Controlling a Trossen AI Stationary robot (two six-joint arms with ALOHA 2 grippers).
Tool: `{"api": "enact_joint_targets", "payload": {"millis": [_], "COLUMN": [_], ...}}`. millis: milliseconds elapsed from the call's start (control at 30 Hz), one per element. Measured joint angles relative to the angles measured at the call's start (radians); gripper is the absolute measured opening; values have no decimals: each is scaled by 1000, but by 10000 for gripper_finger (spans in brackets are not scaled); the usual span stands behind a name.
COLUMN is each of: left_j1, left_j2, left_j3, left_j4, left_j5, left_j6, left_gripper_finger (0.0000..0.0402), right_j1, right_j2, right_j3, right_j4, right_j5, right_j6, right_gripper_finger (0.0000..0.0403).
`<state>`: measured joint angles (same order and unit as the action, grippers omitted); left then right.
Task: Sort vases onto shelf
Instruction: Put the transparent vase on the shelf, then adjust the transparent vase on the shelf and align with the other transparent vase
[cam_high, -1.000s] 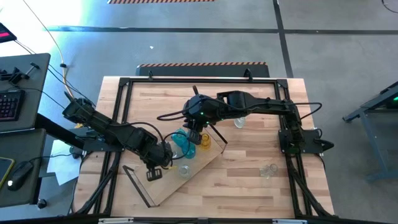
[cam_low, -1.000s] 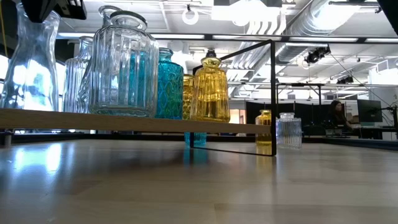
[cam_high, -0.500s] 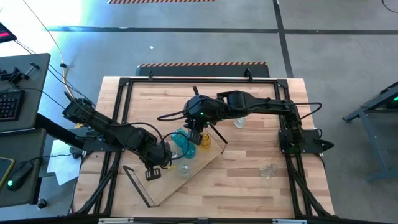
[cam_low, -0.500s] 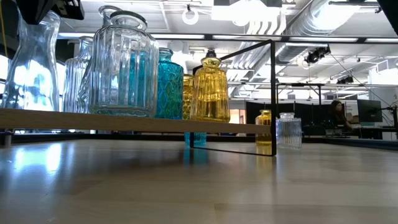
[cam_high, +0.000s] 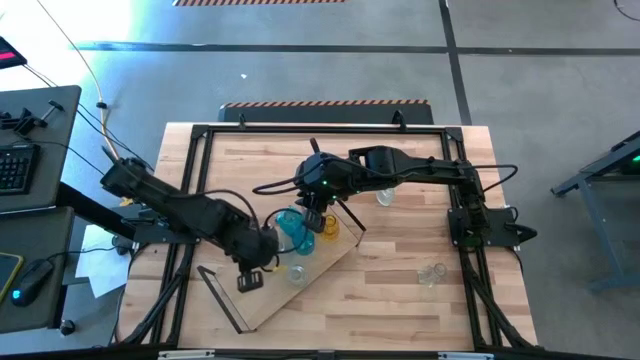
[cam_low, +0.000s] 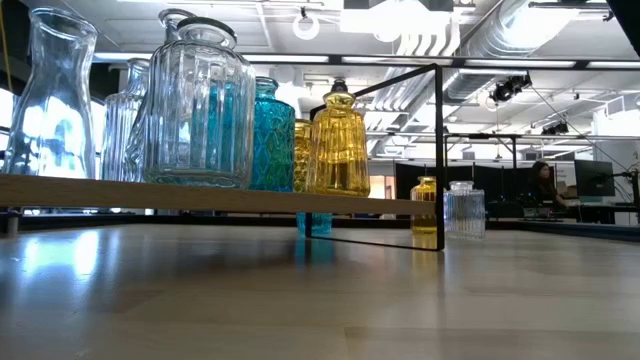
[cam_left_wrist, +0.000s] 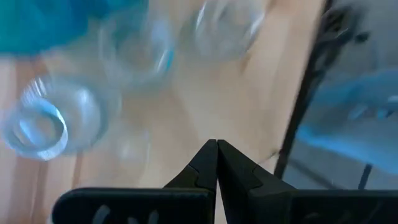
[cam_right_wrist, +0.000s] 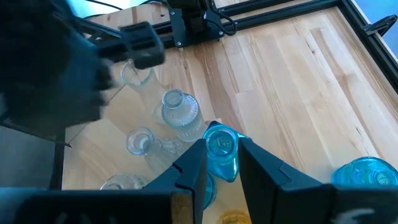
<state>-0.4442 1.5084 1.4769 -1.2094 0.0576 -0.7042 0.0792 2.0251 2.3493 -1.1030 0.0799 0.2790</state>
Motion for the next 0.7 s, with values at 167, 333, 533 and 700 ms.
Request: {"api": "enact_joint_targets", "payload": {"millis": [167,333,533,700], "left_j1": [0,-1,-4,-1], "left_j2": [0,-6,-70,-200], "left_j3": [205,437,621,612], "left_j4": [-10,-153,-344,-369], "left_j5": [-135,-318,-570,-705], "left_j6": [61,120,108,86], "left_gripper_finger": [0,0,0,0], "right_j1": [0,1,2,-9], "right_j2": [0,-2,-17,-41], "right_j3": [0,0,0,0], "right_j4": [0,-32,-97,-190], "right_j5": [15,52,125,252], "right_j6": [5,8,20,26], "right_gripper_finger": [74,74,74,74]}}
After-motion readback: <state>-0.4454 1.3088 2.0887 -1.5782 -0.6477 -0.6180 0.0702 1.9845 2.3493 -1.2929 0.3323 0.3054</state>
